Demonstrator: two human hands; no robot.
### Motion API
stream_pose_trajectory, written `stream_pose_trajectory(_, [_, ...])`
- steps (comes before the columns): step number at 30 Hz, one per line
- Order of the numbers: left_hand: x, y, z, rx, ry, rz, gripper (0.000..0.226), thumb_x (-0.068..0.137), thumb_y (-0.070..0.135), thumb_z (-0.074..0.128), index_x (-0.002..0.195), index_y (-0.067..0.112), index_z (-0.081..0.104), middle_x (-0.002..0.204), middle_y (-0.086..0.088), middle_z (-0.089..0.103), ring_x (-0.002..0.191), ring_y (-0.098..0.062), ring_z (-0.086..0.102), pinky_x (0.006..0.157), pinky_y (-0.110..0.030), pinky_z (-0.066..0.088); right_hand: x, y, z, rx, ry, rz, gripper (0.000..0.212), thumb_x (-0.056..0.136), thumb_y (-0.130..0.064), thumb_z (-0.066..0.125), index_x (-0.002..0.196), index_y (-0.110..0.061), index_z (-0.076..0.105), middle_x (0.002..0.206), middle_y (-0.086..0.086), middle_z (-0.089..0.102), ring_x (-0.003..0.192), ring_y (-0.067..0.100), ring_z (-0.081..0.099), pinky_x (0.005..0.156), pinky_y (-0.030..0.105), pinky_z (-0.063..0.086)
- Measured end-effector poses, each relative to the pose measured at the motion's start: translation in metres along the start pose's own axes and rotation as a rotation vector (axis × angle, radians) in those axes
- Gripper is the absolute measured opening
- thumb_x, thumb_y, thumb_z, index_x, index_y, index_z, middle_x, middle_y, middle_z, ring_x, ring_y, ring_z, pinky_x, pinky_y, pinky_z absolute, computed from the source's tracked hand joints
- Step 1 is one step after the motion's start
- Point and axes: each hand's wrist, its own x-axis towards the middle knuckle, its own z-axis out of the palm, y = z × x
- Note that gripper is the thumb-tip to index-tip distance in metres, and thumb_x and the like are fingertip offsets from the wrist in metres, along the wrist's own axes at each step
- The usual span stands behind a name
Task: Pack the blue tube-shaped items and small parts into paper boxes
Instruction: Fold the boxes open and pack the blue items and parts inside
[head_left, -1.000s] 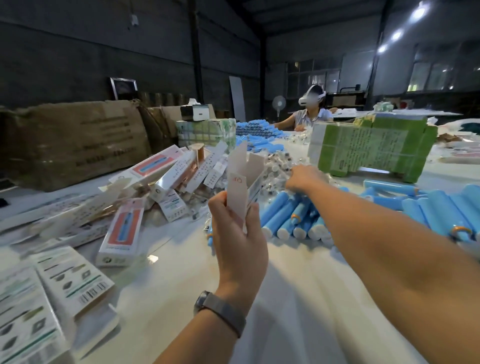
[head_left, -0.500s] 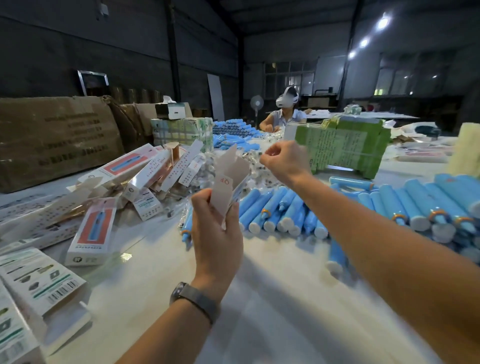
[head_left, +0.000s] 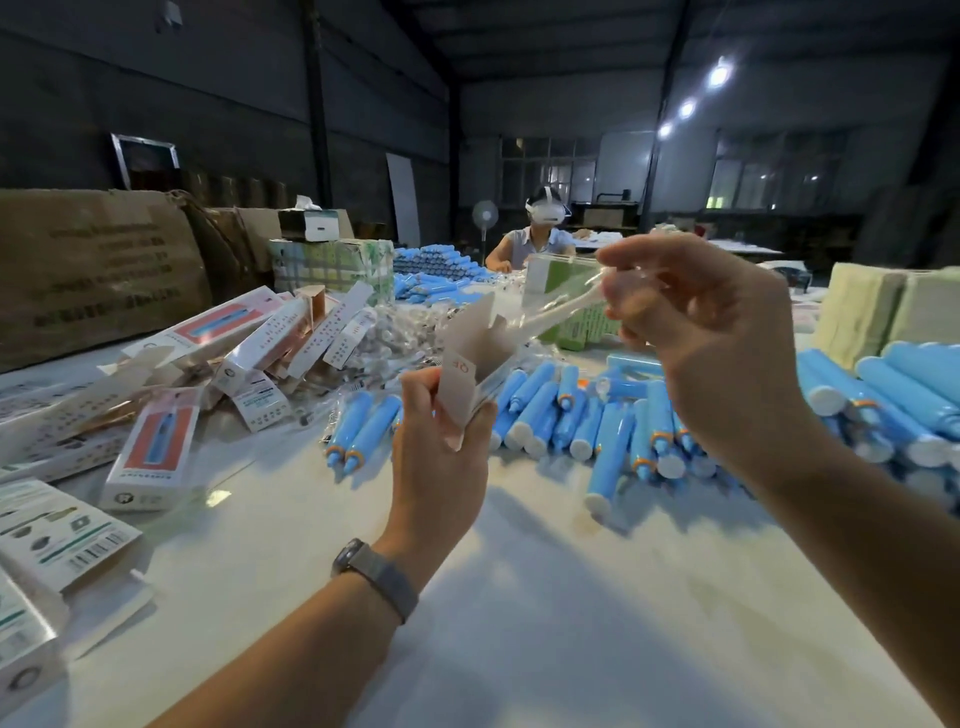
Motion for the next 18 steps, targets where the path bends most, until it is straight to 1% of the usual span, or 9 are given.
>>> stream_pose_trajectory(1, [-0.002,0.002,0.001,0.0,-0.01,0.009,0.034,0.084,0.021,0.066,0.09,0.038,0.038,0.085,0.034,0.053,0.081,0.0,0.055,0.074,-0.028,0.054,-0.003,-0.001,-0.001,-0.009,-0.009,-0.018,0.019,0.085,-0.011,0.07,0.096,-0.027,0.07,0.074,-0.012,0.066,0.064,0.008,0.058,0.063,0.021,0.049])
stream_pose_trajectory(2, [-0.004,0.004,0.001,-0.003,-0.028,0.01,0.035,0.084,0.022,0.067,0.09,0.042,0.039,0.086,0.031,0.054,0.086,-0.006,0.059,0.077,-0.04,0.056,-0.004,-0.001,-0.001,-0.014,-0.005,-0.035,0.023,0.084,-0.006,0.072,0.098,-0.024,0.068,0.078,-0.013,0.067,0.066,0.006,0.06,0.066,0.019,0.051])
stream_pose_trajectory(4, [-0.006,0.004,0.002,-0.015,-0.069,0.012,0.036,0.085,0.024,0.068,0.089,0.046,0.04,0.087,0.023,0.056,0.093,-0.023,0.064,0.077,-0.055,0.055,-0.008,-0.001,0.0,-0.036,0.01,-0.074,0.028,0.082,-0.002,0.074,0.1,-0.022,0.064,0.086,-0.008,0.068,0.069,0.014,0.062,0.068,0.025,0.057])
stream_pose_trajectory(6, [-0.009,0.005,0.003,-0.053,-0.087,0.016,0.035,0.085,0.025,0.068,0.088,0.046,0.041,0.089,0.017,0.058,0.098,-0.031,0.065,0.076,-0.059,0.054,-0.01,0.0,0.0,-0.07,0.009,-0.124,0.028,0.081,-0.003,0.076,0.097,-0.02,0.06,0.087,-0.004,0.069,0.067,0.019,0.062,0.064,0.033,0.057])
stream_pose_trajectory(9, [-0.009,0.005,0.004,-0.06,-0.082,0.01,0.034,0.084,0.027,0.069,0.086,0.044,0.04,0.092,0.009,0.059,0.1,-0.034,0.064,0.076,-0.061,0.053,-0.011,0.006,-0.001,-0.239,-0.049,-0.259,0.018,0.079,-0.007,0.077,0.091,-0.013,0.064,0.084,-0.001,0.07,0.062,0.015,0.06,0.057,0.034,0.052])
stream_pose_trajectory(12, [-0.01,0.006,0.005,-0.012,-0.082,0.066,0.036,0.084,0.026,0.069,0.088,0.044,0.039,0.085,0.02,0.056,0.085,-0.026,0.061,0.076,-0.054,0.053,-0.013,0.012,0.002,-0.47,-0.158,-0.476,0.007,0.079,-0.005,0.077,0.082,-0.008,0.072,0.083,0.002,0.072,0.07,0.015,0.061,0.066,0.025,0.051])
stream_pose_trajectory(14, [-0.01,0.008,0.006,0.011,-0.088,0.107,0.038,0.084,0.024,0.07,0.091,0.045,0.038,0.083,0.027,0.054,0.076,-0.015,0.058,0.073,-0.046,0.054,-0.016,0.019,0.005,-0.573,-0.202,-0.558,0.004,0.082,-0.006,0.076,0.079,-0.006,0.074,0.087,0.005,0.071,0.077,0.023,0.062,0.069,0.033,0.051])
stream_pose_trajectory(16, [-0.011,0.008,0.007,0.019,-0.095,0.103,0.04,0.084,0.024,0.07,0.091,0.047,0.038,0.081,0.027,0.053,0.074,-0.015,0.058,0.072,-0.043,0.054,-0.019,0.024,0.007,-0.663,-0.206,-0.532,0.01,0.086,-0.014,0.074,0.081,-0.006,0.074,0.091,0.007,0.067,0.081,0.024,0.058,0.065,0.039,0.05])
stream_pose_trajectory(18, [-0.012,0.007,0.007,0.01,-0.104,0.09,0.04,0.084,0.023,0.07,0.09,0.047,0.038,0.082,0.023,0.054,0.079,-0.023,0.062,0.075,-0.045,0.055,-0.022,0.026,0.007,-0.748,-0.243,-0.44,0.026,0.093,-0.031,0.064,0.086,-0.008,0.074,0.101,0.007,0.061,0.088,0.022,0.052,0.064,0.041,0.049])
